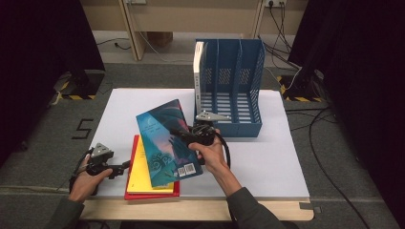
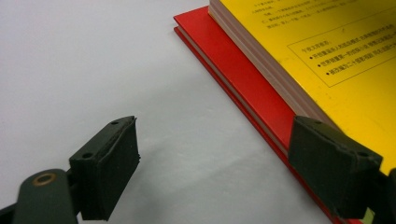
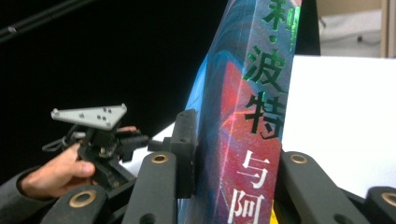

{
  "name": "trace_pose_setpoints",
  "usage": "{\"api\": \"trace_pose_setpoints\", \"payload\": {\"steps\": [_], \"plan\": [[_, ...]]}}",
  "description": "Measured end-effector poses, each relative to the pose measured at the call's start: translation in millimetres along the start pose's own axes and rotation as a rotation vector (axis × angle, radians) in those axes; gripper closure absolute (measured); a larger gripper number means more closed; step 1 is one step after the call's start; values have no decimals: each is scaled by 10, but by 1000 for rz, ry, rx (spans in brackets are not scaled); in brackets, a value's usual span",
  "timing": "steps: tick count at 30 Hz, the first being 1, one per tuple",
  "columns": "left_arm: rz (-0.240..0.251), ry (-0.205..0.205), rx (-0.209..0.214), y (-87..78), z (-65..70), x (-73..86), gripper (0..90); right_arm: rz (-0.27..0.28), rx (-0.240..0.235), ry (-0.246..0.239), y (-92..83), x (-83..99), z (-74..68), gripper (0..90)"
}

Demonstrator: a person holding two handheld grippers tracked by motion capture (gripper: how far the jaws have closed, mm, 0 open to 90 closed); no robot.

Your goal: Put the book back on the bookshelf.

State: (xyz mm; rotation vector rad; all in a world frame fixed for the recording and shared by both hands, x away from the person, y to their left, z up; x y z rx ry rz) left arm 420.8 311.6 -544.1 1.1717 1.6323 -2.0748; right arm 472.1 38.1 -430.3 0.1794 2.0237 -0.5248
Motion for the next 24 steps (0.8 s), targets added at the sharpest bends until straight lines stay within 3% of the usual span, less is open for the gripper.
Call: {"api": "trace_pose_setpoints", "payload": {"steps": [6,12,18,24], "plan": [[4,2,-1,2,1,-4,156,64,30,-61,-145,-133,1,696],[2,6,-3,1,-2,2,156,91,49,-61,-228,-192,24,696],[5,8,-3,4,-3,-4,156,142,105,-98,-368,-275,68,697],[8,10,-1,4,0,-7,156,177,133,-95,-456,-305,139,696]]}}
Point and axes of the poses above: each handheld gripper's, and its own axes: y roughly forward along the jaws, x roughly out of its underside, z roughly to its right, the point moved 7 cm from there along y, roughly forward along the jaws, and after that the axes turned 5 degrees about -z, right-handed, at the moved point
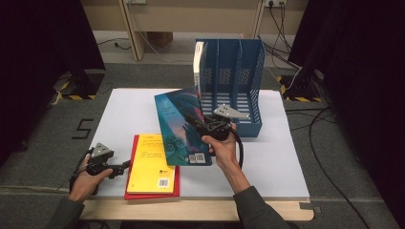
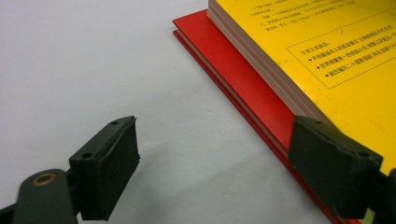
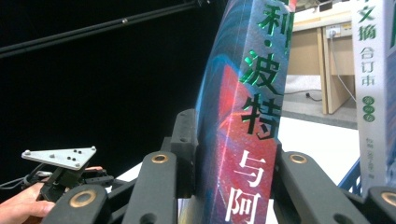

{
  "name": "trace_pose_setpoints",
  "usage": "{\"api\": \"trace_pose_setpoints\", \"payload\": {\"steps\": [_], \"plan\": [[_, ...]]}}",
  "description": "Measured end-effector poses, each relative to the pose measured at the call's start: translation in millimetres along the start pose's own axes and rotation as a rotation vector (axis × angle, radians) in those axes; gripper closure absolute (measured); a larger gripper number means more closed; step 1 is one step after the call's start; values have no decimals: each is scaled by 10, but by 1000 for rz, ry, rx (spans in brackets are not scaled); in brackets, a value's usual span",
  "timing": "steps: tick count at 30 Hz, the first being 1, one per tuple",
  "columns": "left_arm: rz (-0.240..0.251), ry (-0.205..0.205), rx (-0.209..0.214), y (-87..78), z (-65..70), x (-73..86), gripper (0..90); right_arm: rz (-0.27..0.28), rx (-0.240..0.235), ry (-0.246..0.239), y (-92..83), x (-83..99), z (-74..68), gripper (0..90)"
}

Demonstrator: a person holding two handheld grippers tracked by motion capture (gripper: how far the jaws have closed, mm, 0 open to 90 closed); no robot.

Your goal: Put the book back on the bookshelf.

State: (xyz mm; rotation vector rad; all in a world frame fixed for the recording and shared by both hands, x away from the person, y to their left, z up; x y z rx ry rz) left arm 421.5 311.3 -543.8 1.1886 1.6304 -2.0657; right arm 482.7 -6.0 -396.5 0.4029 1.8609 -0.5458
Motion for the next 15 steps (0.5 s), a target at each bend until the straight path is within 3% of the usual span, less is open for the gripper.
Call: {"api": "trace_pose_setpoints", "payload": {"steps": [9,11,15], "plan": [[0,-2,1,0,1,5,154,45,62,-41,-125,-59,104,696],[1,-1,3,4,-2,0,154,29,103,-119,-149,-37,124,696],[1,-3,3,2,-1,7,153,53,105,-97,-216,-8,206,697]]}}
Point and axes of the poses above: each handheld gripper's, and its own axes: y roughly forward along the jaws, x roughly out of its underside, z roughly to its right, the point moved 7 cm from there along y, roughly forward along the jaws, and after that the axes turned 5 degrees about -z, right-handed, at the moved point
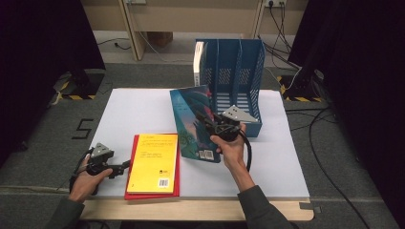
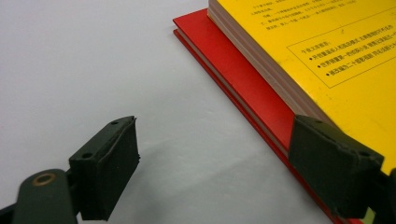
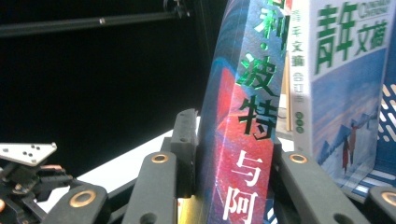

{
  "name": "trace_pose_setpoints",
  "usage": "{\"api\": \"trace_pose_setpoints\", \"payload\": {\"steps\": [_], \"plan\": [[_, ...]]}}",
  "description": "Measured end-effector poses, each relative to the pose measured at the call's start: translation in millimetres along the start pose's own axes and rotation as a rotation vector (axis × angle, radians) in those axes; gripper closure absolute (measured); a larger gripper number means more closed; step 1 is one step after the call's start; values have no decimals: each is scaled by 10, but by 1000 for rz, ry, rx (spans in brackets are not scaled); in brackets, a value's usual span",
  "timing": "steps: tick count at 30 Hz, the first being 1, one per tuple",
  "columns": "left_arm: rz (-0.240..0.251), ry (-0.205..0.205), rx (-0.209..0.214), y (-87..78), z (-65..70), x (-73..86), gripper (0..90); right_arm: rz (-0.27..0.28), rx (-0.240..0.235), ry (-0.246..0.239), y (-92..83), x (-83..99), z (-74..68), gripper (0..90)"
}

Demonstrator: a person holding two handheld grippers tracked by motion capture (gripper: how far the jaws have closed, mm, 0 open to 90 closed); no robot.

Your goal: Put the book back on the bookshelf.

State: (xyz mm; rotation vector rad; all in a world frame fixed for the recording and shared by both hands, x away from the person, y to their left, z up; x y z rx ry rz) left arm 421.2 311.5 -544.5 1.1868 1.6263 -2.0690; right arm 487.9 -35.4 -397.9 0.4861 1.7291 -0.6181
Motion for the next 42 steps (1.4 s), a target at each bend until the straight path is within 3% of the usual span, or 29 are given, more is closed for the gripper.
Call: {"api": "trace_pose_setpoints", "payload": {"steps": [5,8,21,28,42], "plan": [[-1,-3,-1,8,-8,-1,152,8,3,-38,-83,28,7,709],[-2,1,-2,5,-5,0,153,3,5,-88,-164,58,-28,723],[-11,6,-5,11,-8,20,153,6,11,-80,-397,199,-19,747],[-29,12,-20,35,-25,42,153,-4,23,-49,-646,360,35,746],[-45,15,-28,49,-38,60,145,-13,27,-44,-833,504,-21,746]]}}
Point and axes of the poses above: each handheld gripper's, and its own axes: y roughly forward along the jaws, x roughly out of its underside, z roughly to its right, the point moved 7 cm from there along y, roughly forward along the jaws, and after that the axes turned 5 degrees about -z, right-handed, at the moved point
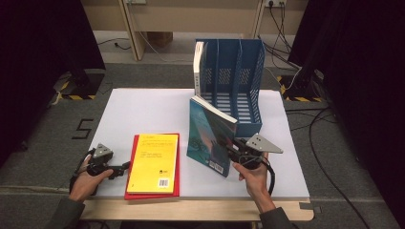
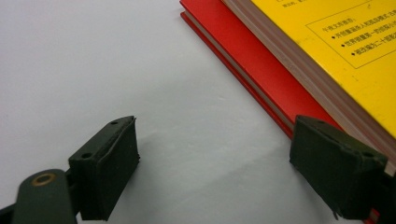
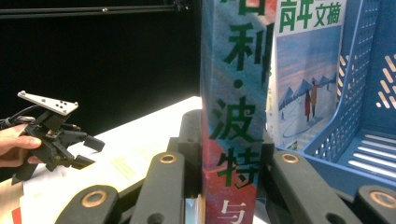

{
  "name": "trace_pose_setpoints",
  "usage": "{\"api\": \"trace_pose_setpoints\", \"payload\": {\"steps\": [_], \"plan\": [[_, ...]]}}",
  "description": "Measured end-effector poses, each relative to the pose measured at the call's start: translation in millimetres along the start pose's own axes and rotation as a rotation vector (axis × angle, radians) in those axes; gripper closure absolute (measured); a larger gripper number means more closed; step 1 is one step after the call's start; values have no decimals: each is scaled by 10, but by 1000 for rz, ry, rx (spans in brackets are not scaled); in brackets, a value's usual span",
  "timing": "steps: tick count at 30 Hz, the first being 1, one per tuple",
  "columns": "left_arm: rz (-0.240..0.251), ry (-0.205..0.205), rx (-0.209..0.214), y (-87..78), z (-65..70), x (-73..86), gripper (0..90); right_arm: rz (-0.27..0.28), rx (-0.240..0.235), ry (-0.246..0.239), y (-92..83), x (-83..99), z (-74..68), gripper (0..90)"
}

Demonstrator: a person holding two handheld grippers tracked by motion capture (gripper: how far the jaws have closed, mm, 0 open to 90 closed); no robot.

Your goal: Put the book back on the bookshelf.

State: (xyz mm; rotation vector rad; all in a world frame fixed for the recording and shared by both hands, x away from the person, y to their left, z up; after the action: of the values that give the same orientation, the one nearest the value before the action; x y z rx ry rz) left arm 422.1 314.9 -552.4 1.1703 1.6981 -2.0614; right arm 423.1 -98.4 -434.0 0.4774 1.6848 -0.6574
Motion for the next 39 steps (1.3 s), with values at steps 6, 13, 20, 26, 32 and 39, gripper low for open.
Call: {"api": "trace_pose_setpoints", "payload": {"steps": [6,13,20,26,32,39], "plan": [[4,3,-3,-4,-1,-3,146,-8,8,-15,-72,49,-30,746],[6,-22,-49,-18,-84,1,147,-15,12,-45,-107,62,-93,745],[0,-59,-61,-8,-134,11,135,-19,15,-46,-148,90,-125,742],[-1,-59,-62,-7,-136,12,133,-16,12,-48,-167,105,-181,733],[-1,-59,-62,-6,-135,12,133,-11,-1,-50,-182,120,-220,723],[-1,-56,-62,-7,-135,14,132,-8,-7,-34,-168,126,-218,718]]}}
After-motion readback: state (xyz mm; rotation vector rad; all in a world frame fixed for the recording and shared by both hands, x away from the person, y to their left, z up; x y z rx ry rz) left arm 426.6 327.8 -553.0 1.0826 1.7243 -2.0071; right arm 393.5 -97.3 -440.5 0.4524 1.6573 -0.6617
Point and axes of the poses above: each handheld gripper's, and its own axes: y roughly forward along the jaws, x roughly out of its underside, z roughly to its right, the point moved 7 cm from there along y, roughly forward along the jaws, and after that the axes turned 5 degrees about -z, right-handed, at the moved point
